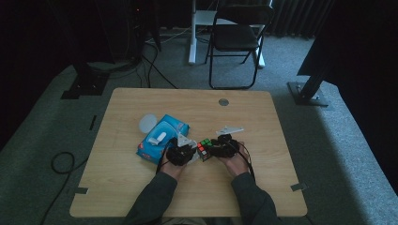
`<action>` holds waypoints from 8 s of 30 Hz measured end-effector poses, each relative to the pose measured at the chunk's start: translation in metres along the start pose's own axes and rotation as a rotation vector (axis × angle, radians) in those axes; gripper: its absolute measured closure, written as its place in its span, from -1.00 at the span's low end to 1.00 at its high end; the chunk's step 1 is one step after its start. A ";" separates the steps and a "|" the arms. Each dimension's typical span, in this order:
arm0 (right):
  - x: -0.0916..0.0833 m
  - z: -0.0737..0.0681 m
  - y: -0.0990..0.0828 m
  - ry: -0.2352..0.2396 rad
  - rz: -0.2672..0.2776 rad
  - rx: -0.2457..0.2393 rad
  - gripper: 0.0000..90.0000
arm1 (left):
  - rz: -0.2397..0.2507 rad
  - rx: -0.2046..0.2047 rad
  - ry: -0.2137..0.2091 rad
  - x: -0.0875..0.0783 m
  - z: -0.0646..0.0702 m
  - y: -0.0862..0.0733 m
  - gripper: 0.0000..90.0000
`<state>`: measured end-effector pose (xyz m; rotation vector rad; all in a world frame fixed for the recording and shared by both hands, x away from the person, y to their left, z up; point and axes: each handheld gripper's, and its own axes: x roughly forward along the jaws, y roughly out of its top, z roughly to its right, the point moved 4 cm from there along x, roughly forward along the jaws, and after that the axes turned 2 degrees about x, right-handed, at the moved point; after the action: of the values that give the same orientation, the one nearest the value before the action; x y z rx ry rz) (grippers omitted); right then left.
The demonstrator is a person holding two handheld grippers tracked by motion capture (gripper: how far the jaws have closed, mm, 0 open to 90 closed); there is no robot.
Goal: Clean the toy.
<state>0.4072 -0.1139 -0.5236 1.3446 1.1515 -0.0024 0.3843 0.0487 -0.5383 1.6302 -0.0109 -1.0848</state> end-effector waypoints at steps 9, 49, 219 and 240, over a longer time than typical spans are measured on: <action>-0.001 -0.002 -0.003 -0.013 0.017 0.025 0.17 | 0.010 -0.008 -0.037 -0.002 0.008 -0.001 0.84; 0.001 0.000 -0.004 -0.025 0.039 0.072 0.17 | 0.036 -0.002 -0.088 -0.006 0.031 -0.011 0.86; -0.020 0.020 -0.012 -0.068 0.084 0.200 0.78 | 0.039 -0.013 -0.032 -0.001 0.013 0.005 0.83; -0.017 0.020 -0.026 -0.128 0.033 0.160 0.68 | 0.041 -0.010 -0.042 0.002 0.017 0.009 0.83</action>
<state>0.3960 -0.1464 -0.5355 1.4829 1.0378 -0.1573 0.3788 0.0308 -0.5323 1.5917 -0.0657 -1.0858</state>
